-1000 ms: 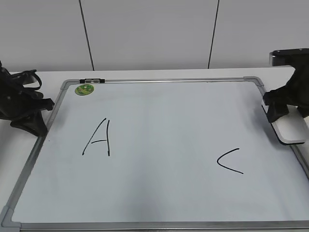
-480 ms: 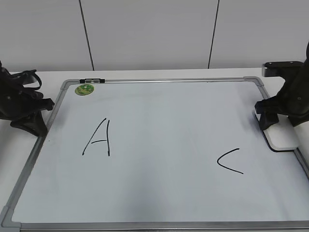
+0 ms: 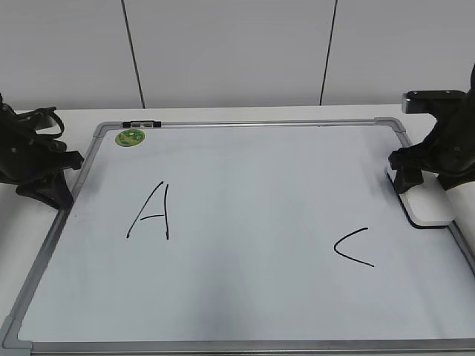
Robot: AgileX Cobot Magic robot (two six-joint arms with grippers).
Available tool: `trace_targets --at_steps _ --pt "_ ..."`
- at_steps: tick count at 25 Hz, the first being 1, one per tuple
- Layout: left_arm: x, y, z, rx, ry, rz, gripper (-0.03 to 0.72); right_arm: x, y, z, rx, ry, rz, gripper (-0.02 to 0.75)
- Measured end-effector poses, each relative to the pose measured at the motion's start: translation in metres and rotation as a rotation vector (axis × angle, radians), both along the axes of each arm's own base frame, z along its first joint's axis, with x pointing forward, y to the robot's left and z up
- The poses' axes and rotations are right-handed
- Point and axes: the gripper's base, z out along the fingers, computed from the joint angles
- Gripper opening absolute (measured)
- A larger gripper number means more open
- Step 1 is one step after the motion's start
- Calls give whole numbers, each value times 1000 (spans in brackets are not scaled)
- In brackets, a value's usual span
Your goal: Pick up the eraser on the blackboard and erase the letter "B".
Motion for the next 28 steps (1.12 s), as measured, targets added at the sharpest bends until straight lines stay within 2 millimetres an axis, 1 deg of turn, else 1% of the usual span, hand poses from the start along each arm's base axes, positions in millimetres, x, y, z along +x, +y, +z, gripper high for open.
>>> trace_targets --at_steps 2,6,8,10,11,13,15,17,19,21,23,24,28 --pt "0 0 0 0 0 0 45 2 0 1 5 -18 -4 603" --pt "0 0 0 0 0 0 46 2 1 2 9 -21 -7 616" --pt "0 0 0 0 0 0 51 5 1 6 10 -17 -6 617" --pt "0 0 0 0 0 0 73 7 1 13 11 -9 -5 617" --pt "0 0 0 0 1 0 97 7 1 16 10 -8 -3 617" --pt "-1 0 2 2 -2 -4 161 7 1 31 7 -32 3 616" --pt "-3 0 5 7 7 -17 249 4 0 45 1 -62 11 614" --pt "-2 1 19 13 -5 -34 319 0 0 59 0 -79 14 609" --pt "0 1 43 14 -42 -47 357 -6 1 70 0 -85 17 605" --pt "-2 0 67 10 -65 -62 370 -13 1 86 -2 -104 20 597" --pt "-9 -1 92 5 -90 -74 375 -19 1 97 -3 -117 24 596" --pt "-13 -1 104 4 -99 -81 375 -27 1 112 -6 -132 32 595" --pt "-38 -2 149 -4 -121 -107 377 -55 1 146 -7 -133 54 594"
